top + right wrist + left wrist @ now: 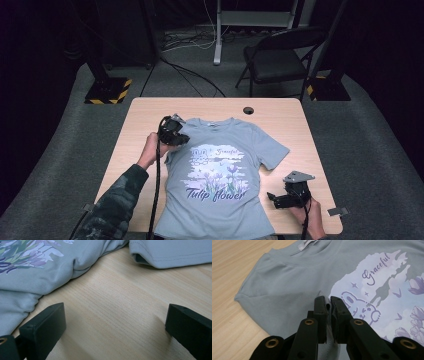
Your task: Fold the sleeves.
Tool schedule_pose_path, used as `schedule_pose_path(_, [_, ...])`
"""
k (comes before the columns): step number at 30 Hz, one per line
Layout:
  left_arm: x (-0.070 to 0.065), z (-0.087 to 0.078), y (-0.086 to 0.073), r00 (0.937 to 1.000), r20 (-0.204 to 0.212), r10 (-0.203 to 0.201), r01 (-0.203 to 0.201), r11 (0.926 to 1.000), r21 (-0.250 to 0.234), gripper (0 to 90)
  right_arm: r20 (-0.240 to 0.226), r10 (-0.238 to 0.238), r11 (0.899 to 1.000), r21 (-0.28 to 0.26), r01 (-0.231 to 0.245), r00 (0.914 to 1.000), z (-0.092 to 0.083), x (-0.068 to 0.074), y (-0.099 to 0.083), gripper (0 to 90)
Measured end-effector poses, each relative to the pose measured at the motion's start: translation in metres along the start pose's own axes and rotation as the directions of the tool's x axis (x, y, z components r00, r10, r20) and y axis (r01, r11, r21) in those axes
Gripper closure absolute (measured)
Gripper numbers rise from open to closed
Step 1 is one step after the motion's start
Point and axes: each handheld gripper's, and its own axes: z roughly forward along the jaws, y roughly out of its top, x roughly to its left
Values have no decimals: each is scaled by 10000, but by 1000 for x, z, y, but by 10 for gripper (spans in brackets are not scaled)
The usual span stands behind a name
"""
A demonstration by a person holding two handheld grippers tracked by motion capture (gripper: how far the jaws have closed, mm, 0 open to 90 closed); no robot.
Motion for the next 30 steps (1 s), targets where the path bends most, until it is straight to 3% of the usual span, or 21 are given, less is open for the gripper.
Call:
schedule_pose_path(21, [-14, 32, 16, 9991, 309, 306, -322, 9981, 517, 822, -10, -8, 10000, -7, 8, 10000, 0, 0, 0, 23])
schedule_pose_path(30, [-17, 36, 17, 9984, 486, 294, -321, 9979, 560, 743, -11, -9, 10000, -6, 9, 10000, 0, 0, 0, 24])
